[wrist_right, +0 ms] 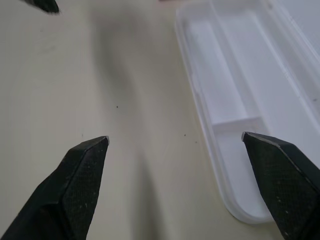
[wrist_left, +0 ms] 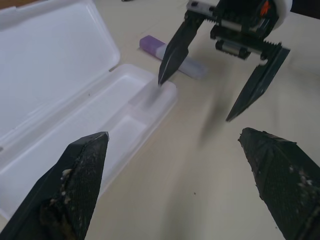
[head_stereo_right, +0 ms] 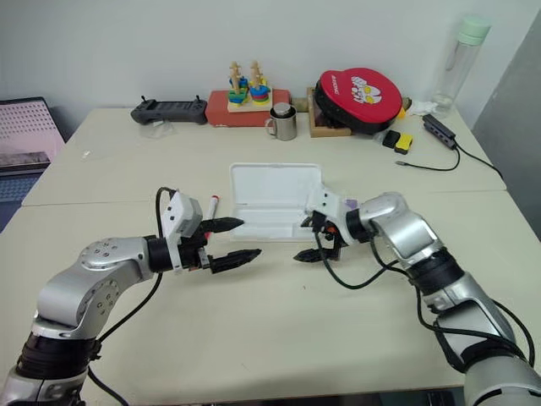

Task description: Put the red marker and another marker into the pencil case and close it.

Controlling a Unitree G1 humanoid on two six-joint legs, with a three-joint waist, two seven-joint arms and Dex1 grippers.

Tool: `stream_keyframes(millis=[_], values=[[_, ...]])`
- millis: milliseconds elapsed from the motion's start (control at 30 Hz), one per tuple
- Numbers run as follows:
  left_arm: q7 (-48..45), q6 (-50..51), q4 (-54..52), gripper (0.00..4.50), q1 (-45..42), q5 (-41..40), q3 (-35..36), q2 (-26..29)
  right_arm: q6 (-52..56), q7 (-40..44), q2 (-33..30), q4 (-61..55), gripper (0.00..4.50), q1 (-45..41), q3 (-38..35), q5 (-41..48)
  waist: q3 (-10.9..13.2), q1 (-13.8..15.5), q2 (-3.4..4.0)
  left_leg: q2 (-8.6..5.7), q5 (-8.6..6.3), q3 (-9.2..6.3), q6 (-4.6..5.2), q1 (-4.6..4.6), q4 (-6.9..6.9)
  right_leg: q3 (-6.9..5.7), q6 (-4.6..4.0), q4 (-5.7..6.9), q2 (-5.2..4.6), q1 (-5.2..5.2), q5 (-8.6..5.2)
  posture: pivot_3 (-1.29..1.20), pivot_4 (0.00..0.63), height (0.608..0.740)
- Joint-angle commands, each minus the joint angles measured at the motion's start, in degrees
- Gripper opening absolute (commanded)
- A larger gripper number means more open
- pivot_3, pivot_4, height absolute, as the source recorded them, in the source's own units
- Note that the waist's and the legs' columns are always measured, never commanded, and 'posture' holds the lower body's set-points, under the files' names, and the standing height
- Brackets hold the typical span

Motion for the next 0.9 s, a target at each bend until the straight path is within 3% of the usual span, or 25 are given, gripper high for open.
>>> stream_keyframes(millis=[33,100,200,733,900], values=[[0.03,-1.70,0.54,4.50,-1.43,0.23,1.03,-0.60,-2.51,-0.20,1.62,3.74,4.49,-1.85,0.59,-3.05,0.00,-0.23,0.00,0.00,0.00,-0.01,0.00,0.00,0.00,0.00,0.00,0.00,0.00,0.00,0.00,0.00,0.150,0.740],[-0.12,-1.90,1.07,4.50,-1.55,0.35,1.12,-0.69,-3.04,-0.94,3.08,6.94,4.49,-2.41,0.70,-4.50,0.00,-0.39,0.00,0.00,0.00,0.00,0.00,0.00,0.00,-0.01,0.00,0.00,0.00,-0.02,0.00,0.00,0.150,0.740],[-0.31,-2.64,1.96,4.50,-1.30,0.97,0.79,-0.88,-3.62,-2.19,5.26,10.80,4.02,-3.45,0.27,-6.17,0.00,-0.48,0.00,0.00,0.00,0.03,0.00,0.02,-0.01,-0.02,0.00,0.03,0.01,-0.03,0.00,0.00,0.150,0.740],[-0.01,-2.45,1.90,4.50,-0.23,0.81,1.17,-1.58,-4.90,0.12,6.48,9.37,0.11,-3.53,-1.20,-7.54,0.00,-0.50,0.01,-0.01,0.00,0.01,-0.01,0.01,0.01,0.01,0.00,0.04,0.00,-0.03,0.00,0.00,0.150,0.740],[0.45,-0.65,-0.29,4.50,2.49,-1.06,3.78,-0.63,-4.52,1.83,5.97,1.70,0.05,-0.95,-2.59,-5.15,-0.01,-0.53,0.01,-0.01,0.00,0.00,-0.01,0.01,0.03,0.01,0.00,0.06,0.00,-0.03,0.00,0.00,0.150,0.740]])
